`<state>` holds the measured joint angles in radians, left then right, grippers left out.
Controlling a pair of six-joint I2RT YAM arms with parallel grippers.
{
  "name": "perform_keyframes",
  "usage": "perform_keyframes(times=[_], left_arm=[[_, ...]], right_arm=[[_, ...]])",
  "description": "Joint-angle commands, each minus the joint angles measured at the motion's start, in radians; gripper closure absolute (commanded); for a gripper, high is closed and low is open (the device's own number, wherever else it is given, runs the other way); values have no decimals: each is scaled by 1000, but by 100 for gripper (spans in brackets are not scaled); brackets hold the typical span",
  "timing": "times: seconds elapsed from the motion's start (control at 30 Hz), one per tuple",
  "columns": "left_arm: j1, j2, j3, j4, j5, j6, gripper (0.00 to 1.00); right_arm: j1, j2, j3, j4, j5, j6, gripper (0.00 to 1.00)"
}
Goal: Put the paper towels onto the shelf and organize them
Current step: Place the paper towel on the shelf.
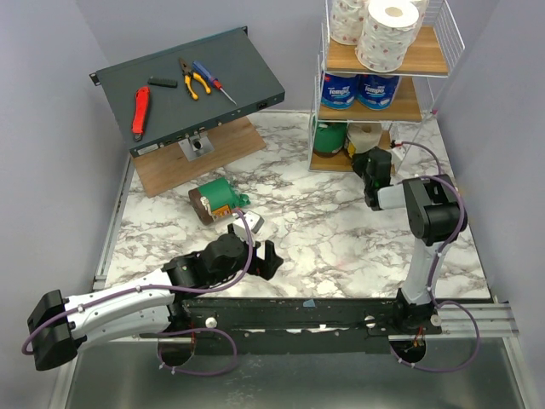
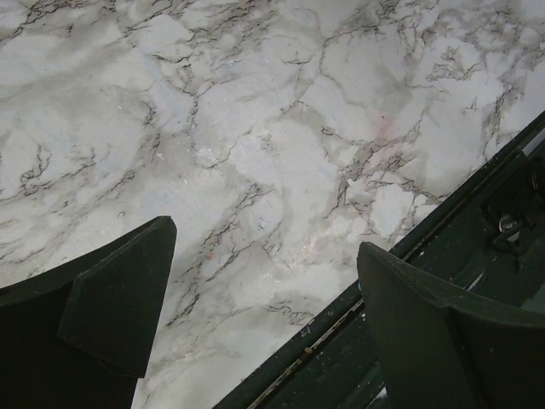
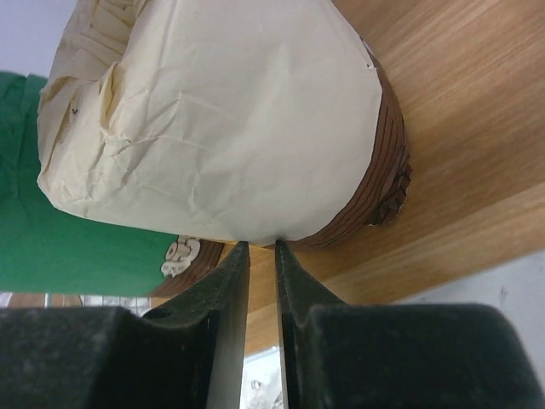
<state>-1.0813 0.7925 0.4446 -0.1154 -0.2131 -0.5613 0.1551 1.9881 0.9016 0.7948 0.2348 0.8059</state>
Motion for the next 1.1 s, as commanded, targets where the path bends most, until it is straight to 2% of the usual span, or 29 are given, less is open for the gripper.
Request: perform_keyframes(times=[0.0, 0.7, 0.93, 1.07], left_arm=[[4, 5, 16, -28, -39, 6, 6], [3, 22, 33, -49, -68, 5, 6], [3, -8, 33, -66, -85, 5, 6], [7, -53, 25, -93, -123, -8, 6]], right_arm=[[-17, 43, 57, -6, 28, -1, 78], [-23, 117, 154, -23, -12, 4, 75], [-23, 32, 101, -33, -36, -15, 55], [-12, -128, -25, -54, -60, 13, 46]])
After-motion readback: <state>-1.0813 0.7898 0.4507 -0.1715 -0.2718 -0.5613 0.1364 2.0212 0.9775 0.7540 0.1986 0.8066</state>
